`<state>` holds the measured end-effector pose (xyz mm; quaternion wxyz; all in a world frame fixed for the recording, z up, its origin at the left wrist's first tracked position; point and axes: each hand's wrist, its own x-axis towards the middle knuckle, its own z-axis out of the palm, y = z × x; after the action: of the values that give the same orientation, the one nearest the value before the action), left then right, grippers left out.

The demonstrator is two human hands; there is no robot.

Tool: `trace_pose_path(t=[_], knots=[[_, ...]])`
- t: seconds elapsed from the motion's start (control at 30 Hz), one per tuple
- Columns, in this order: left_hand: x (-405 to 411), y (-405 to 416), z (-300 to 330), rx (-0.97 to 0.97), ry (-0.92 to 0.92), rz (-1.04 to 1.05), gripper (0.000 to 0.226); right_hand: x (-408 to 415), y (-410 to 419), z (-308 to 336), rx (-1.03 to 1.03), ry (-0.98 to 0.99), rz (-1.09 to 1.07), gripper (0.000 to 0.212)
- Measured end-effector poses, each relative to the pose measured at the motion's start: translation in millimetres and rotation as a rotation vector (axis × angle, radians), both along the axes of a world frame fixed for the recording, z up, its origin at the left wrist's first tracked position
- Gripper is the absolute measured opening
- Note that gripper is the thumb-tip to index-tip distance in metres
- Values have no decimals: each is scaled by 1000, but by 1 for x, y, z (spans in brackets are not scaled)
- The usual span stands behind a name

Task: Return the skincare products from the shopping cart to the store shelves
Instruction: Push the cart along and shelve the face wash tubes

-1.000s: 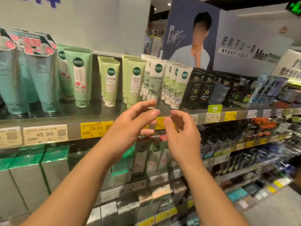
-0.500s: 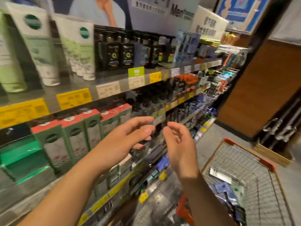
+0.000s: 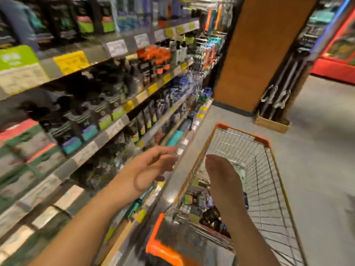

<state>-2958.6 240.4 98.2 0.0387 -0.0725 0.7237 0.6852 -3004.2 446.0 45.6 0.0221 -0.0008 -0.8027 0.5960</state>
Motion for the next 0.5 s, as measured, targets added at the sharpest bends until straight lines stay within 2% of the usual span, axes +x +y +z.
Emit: trace_pose_path(t=[0.1,0.13,0.5], knots=[[-31,30,-9,3,-28,-58,50,-21,32,-16,-29,-61,-66,10],[-43,40,-13,-21,-48,-67,52,-27,42,-21,-41,-82,-85,12],[-143,139,-79,-64,-287,-141,23,-87,139,-93,-129,-278,-235,14]])
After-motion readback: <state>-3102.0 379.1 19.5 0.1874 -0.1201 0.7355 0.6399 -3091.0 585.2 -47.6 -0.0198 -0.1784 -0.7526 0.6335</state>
